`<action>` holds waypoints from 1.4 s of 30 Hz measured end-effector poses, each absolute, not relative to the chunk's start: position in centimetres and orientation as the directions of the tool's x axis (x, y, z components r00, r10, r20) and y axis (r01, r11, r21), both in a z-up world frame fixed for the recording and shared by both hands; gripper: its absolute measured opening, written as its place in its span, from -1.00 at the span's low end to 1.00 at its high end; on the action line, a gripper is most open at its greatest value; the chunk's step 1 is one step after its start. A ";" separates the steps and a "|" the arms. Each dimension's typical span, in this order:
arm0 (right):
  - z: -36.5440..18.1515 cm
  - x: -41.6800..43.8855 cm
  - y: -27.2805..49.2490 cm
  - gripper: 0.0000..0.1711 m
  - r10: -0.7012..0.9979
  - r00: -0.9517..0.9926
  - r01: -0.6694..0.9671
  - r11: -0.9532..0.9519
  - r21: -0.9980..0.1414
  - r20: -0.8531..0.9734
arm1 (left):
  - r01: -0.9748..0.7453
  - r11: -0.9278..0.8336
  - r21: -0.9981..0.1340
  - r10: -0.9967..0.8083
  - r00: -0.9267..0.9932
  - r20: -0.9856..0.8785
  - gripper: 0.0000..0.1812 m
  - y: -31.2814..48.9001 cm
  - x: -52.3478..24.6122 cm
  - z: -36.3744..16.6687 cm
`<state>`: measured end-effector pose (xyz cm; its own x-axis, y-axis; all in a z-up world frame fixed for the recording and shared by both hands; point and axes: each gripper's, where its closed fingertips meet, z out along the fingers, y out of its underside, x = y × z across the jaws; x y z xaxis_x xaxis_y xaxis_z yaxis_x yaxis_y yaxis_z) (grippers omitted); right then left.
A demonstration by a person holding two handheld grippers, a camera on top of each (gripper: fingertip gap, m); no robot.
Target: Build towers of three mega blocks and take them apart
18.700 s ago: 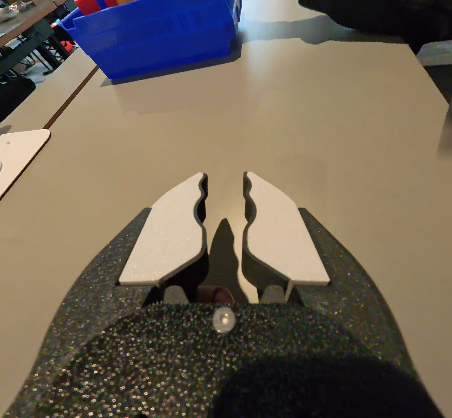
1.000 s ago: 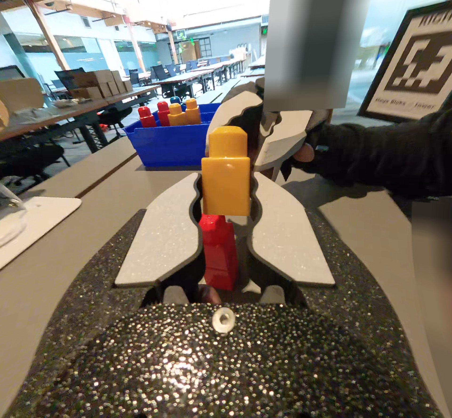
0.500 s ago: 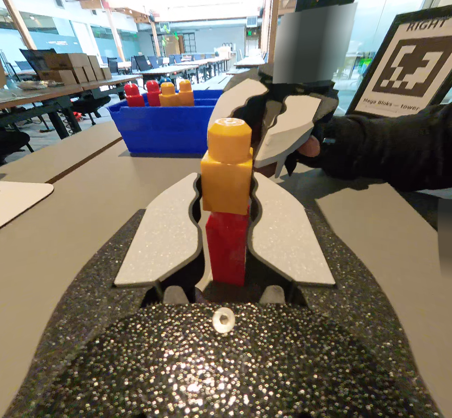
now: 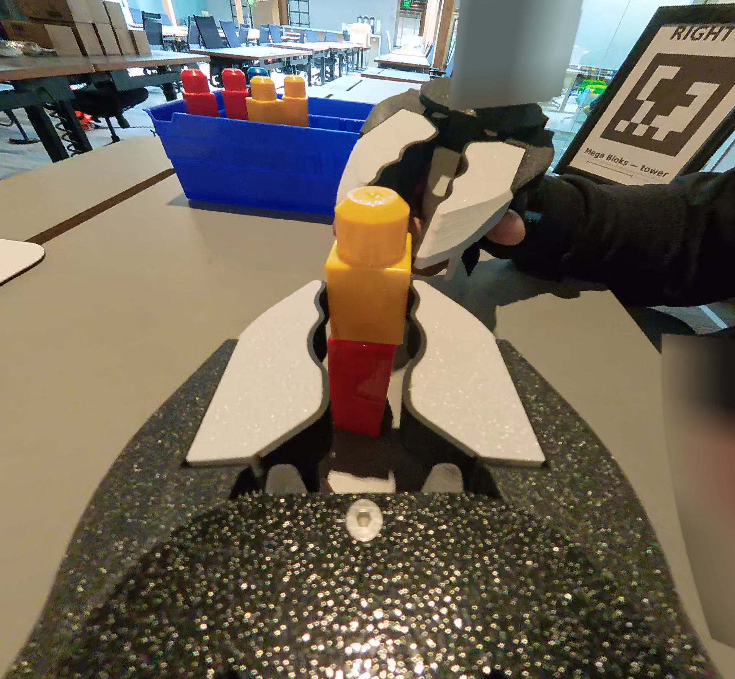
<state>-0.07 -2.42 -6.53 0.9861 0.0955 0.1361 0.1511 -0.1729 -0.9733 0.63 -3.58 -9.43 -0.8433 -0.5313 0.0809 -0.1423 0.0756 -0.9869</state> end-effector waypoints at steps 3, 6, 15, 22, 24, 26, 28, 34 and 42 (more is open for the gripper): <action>-6.6 0.2 -2.4 -0.61 0.092 0.993 0.088 -0.177 -0.980 0.072 | -0.165 0.070 -0.984 -0.528 -0.843 0.103 -0.60 -3.6 0.6 -9.5; -6.6 0.2 -2.2 -0.60 0.094 0.995 0.041 -0.179 -0.983 0.024 | -0.181 0.064 -0.981 -0.525 -0.843 0.121 -0.60 -3.6 0.6 -9.6; -6.4 0.4 -2.4 -0.66 0.085 0.996 0.050 -0.211 -0.976 0.032 | -0.154 0.178 -0.972 -0.502 -0.864 0.045 -0.53 -2.5 -0.7 -10.7; -6.6 0.3 -2.4 -0.65 0.066 0.995 0.088 -0.230 -0.969 0.075 | -0.175 0.284 -0.943 -0.548 -0.837 -0.009 -0.60 -2.5 -0.2 -12.2; -6.6 0.2 -2.4 -0.65 0.062 0.994 0.104 -0.233 -0.967 0.092 | -0.188 0.369 -0.910 -0.553 -0.831 -0.053 -0.60 -2.5 -0.1 -13.4; -6.6 0.2 -2.3 -0.65 0.057 0.992 0.119 -0.236 -0.965 0.108 | -0.177 0.417 -0.891 -0.554 -0.827 -0.095 -0.57 -2.7 0.0 -14.0; -6.7 0.2 -2.3 -0.65 0.050 0.991 0.134 -0.238 -0.962 0.125 | -0.182 0.447 -0.876 -0.559 -0.822 -0.115 -0.56 -2.8 0.2 -14.5; -6.9 0.8 -2.1 -0.64 -0.001 0.983 0.179 -0.229 -0.957 0.184 | -0.231 0.520 -0.822 -0.605 -0.780 -0.163 -0.49 -3.0 1.2 -15.9; -6.9 0.8 -2.3 -0.64 0.004 0.984 0.176 -0.196 -0.965 0.178 | -0.272 0.500 -0.823 -0.646 -0.749 -0.145 -0.51 -3.0 1.3 -15.9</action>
<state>0.78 -2.30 -6.93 0.9839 0.0040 0.1784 0.1758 -0.1959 -0.9647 1.29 -2.97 -15.92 -0.7492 -0.6463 -0.1450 -0.2717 0.4996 -0.8226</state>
